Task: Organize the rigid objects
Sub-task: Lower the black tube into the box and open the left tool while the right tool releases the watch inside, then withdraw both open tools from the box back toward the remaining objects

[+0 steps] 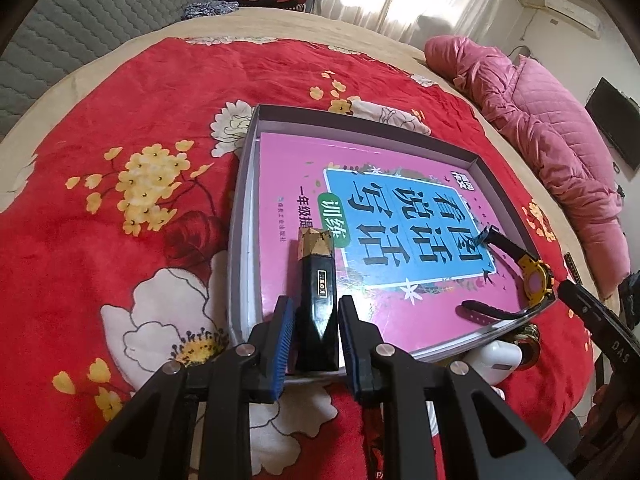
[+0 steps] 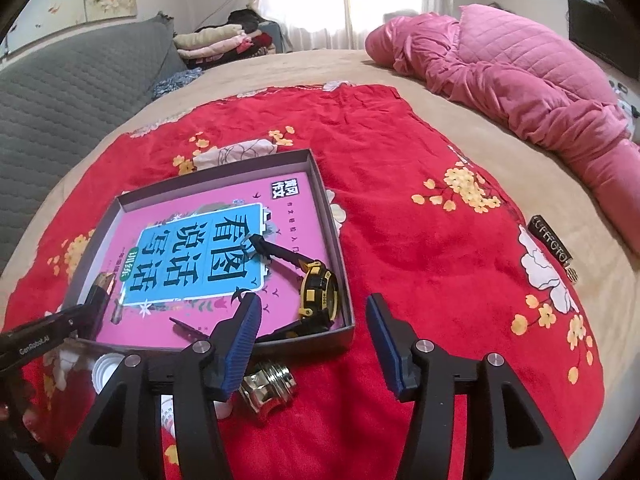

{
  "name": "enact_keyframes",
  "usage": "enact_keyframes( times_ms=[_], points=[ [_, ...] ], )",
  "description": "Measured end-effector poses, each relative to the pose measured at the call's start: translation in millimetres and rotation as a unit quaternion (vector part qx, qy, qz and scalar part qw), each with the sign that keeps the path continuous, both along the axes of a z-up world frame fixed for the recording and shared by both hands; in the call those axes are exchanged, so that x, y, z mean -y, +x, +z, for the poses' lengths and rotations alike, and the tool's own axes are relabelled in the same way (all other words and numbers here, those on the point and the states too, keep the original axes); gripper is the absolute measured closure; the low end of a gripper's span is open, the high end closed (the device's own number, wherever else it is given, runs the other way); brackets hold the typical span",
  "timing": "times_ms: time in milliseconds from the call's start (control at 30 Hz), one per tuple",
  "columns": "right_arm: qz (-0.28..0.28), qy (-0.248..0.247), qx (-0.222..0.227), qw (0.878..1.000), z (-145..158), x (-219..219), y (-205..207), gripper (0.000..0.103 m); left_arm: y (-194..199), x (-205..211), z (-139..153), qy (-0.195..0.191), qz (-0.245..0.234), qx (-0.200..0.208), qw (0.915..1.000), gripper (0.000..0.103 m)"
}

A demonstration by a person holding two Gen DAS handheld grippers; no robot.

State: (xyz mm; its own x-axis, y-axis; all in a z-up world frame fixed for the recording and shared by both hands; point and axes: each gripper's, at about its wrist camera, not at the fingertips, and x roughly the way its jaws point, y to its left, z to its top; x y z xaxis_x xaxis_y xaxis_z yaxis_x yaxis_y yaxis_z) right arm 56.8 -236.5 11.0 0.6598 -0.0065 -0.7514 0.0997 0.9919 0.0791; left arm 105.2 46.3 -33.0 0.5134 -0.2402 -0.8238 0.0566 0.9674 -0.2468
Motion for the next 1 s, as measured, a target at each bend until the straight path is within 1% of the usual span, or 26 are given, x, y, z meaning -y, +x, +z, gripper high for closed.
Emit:
enact_keyframes(
  times_ms=[400,667,733,767,800,867,1000],
  points=[
    [-0.004,0.009,0.020,1.000,15,5,-7,0.046,-14,3,11,0.016,-0.002,0.007,0.9998,0.079],
    [0.000,0.017,0.029,0.999,19,6,-10,0.046,-26,8,24,0.031,-0.006,0.022,0.9993,0.079],
    [0.001,0.018,0.032,0.999,20,7,-12,0.046,-28,9,26,0.035,-0.007,0.024,0.9991,0.077],
    [0.002,0.019,0.034,0.999,20,7,-13,0.046,-29,10,27,0.036,-0.007,0.025,0.9990,0.072],
    [0.003,0.020,0.035,0.999,21,7,-13,0.045,-30,10,27,0.037,-0.008,0.025,0.9989,0.065],
    [0.003,0.021,0.038,0.999,21,9,-15,0.045,-32,12,29,0.041,-0.009,0.028,0.9987,0.060],
    [0.005,0.026,0.049,0.998,24,13,-19,0.045,-37,15,33,0.048,-0.009,0.035,0.9982,0.060]
  ],
)
